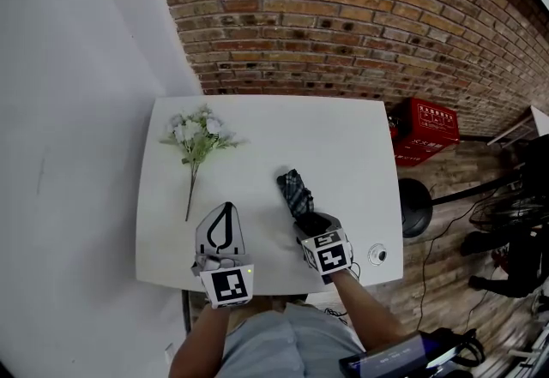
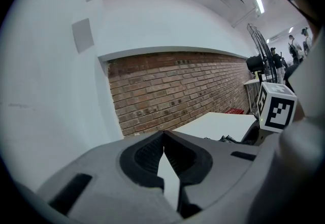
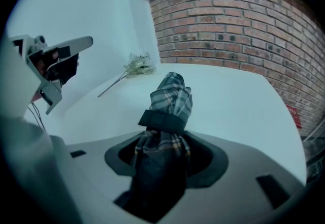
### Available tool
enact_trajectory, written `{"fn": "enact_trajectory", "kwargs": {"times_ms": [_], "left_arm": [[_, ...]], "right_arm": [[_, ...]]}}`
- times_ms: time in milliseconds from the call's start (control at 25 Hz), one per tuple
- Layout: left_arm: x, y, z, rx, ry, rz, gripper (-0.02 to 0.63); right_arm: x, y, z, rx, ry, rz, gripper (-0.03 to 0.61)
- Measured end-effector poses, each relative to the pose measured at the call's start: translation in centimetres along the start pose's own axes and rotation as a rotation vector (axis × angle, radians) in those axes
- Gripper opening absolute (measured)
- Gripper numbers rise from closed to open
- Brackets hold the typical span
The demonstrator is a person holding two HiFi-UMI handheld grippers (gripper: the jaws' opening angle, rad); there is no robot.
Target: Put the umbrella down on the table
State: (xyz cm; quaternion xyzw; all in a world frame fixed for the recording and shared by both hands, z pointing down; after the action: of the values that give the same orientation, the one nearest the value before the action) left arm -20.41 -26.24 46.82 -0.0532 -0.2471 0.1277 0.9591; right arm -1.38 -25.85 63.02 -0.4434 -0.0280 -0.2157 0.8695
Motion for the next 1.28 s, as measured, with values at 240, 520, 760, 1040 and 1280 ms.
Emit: {"fn": "enact_trajectory", "kwargs": {"times_ms": [240,520,760,1040,1280], "left_arm": [[0.1,-0.5,0.1,0.0,-0.001,0.006,0.009],[0.3,-0.6,0.1,-0.013,-0.007,0.01,0.009],[0.4,-0.7,0.2,-0.012,-0.004,0.012,0.009],[0.5,-0.6,0.4,-0.01,-0.004,0.016,0.009],[0.5,-0.3,-0.3,0.008,-0.02,0.018,0.009]], "right_arm": [[0.1,-0.4,-0.4,0.0,-0.003,-0.004,0.218],[0.3,-0.3,-0.6,-0.005,-0.009,-0.012,0.225],[0.3,-0.4,-0.7,-0.007,-0.029,-0.02,0.238],[-0.1,-0.8,-0.4,-0.007,-0.024,-0.031,0.34],[0.1,0.7,-1.6,0.039,-0.027,-0.029,0.35]]}}
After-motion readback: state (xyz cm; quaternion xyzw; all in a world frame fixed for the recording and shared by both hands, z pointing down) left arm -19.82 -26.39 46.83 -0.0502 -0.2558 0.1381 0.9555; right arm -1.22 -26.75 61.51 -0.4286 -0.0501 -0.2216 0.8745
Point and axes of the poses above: the fingertips, and each gripper's own axes: y backward along the fingers, x to its right, z out of its underside, the point moved 3 cm from there along y, backward along the fingers, and after that the axes turned 12 degrees about -y, right-handed, at the moved point
